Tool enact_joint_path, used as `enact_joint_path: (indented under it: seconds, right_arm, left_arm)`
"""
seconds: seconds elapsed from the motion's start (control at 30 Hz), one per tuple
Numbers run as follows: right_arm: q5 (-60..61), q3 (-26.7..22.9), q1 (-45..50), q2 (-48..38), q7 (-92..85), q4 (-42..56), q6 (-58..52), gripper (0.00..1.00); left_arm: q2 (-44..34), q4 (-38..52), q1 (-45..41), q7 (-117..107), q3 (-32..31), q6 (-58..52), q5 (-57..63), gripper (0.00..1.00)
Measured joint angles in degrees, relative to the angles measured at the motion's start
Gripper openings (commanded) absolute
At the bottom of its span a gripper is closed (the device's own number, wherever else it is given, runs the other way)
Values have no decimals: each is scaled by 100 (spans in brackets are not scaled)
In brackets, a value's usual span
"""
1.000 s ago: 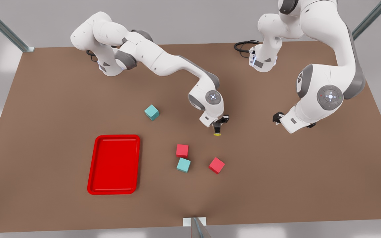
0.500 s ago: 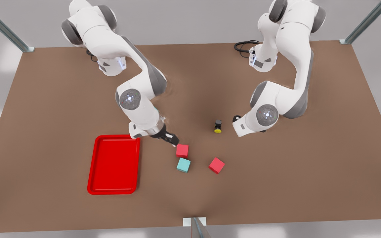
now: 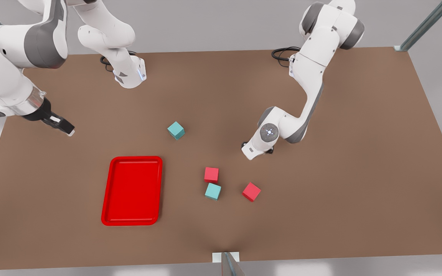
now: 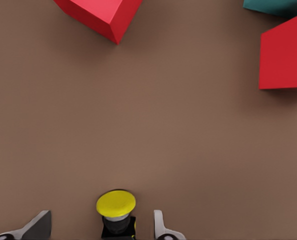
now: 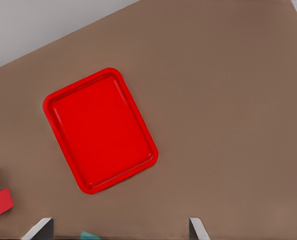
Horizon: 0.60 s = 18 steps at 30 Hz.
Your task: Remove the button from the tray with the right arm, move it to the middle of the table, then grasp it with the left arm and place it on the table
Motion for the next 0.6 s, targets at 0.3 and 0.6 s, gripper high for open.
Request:
enact_joint_path:
  seconds: [0.3,0.6]
  right_arm:
    - [-97,1,758,82,-832,6,-168,100]
    - [-112,18,459,109,-1333,9,-200,100]
  left_arm:
    - [-142,-633,-56,-448,-8,796,280,100]
    - [-120,-885,-81,-726,-24,1069,307,100]
